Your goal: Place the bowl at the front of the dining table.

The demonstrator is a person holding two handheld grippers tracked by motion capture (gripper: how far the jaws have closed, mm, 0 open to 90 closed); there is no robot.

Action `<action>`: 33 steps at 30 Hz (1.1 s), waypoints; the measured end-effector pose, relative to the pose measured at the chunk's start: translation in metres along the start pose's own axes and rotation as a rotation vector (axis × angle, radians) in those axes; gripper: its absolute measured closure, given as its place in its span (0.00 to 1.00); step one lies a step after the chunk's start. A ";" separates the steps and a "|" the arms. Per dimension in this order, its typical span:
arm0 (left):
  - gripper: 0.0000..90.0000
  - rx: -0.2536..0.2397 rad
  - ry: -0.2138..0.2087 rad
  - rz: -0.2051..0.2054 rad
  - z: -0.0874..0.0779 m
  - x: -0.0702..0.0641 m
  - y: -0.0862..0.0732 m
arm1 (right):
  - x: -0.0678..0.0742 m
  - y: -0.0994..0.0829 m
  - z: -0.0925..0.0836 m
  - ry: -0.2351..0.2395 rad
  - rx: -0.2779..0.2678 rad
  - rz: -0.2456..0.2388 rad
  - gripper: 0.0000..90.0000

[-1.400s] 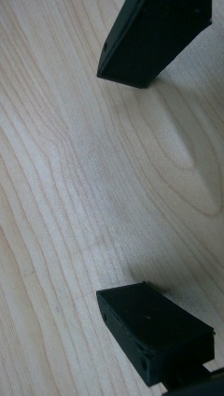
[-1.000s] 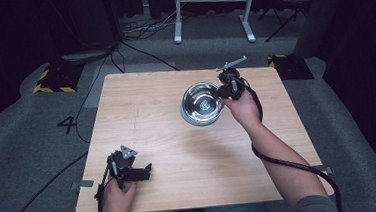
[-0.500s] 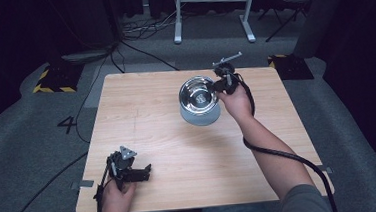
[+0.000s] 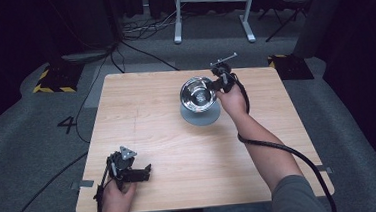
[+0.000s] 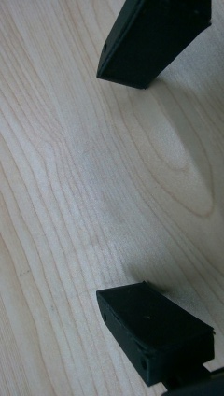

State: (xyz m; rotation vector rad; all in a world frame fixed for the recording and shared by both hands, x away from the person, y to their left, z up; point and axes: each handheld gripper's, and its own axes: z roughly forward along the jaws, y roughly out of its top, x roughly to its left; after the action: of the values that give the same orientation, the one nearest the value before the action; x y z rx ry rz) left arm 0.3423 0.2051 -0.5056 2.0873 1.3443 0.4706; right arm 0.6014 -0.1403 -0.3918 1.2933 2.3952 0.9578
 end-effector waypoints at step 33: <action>0.00 -0.004 0.009 -0.015 0.002 -0.001 0.002 | -0.001 -0.017 0.053 0.022 0.075 0.070 0.94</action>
State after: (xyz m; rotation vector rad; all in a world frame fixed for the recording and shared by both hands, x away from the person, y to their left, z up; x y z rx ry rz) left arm 0.3446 0.2033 -0.5059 2.0728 1.3623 0.4761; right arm 0.6176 -0.1251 -0.4425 1.4092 2.4388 0.9141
